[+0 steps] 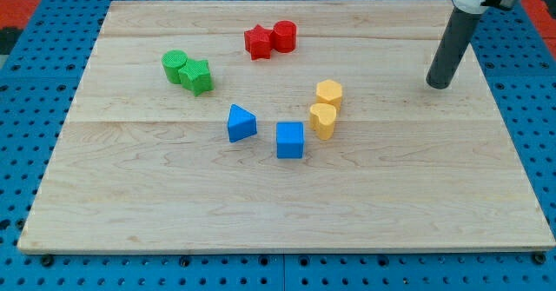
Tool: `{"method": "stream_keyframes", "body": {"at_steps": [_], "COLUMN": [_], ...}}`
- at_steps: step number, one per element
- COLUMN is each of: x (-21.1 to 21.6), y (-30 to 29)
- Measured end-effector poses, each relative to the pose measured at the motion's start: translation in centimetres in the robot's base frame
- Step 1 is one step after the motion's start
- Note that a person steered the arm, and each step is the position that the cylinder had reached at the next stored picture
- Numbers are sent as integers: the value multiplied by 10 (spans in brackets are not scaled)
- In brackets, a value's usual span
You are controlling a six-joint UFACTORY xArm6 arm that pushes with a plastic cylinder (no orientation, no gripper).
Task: Point your arm at green star
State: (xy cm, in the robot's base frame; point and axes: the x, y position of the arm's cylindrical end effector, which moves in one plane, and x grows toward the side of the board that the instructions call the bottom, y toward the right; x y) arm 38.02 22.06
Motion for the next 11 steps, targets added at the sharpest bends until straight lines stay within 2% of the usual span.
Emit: {"method": "stream_keyframes", "body": {"at_steps": [2,3,4,5,8,11], "x": [1,-28,-32,-32,-18,14], "y": [-2,-74,-129,-150,-204,-274]}}
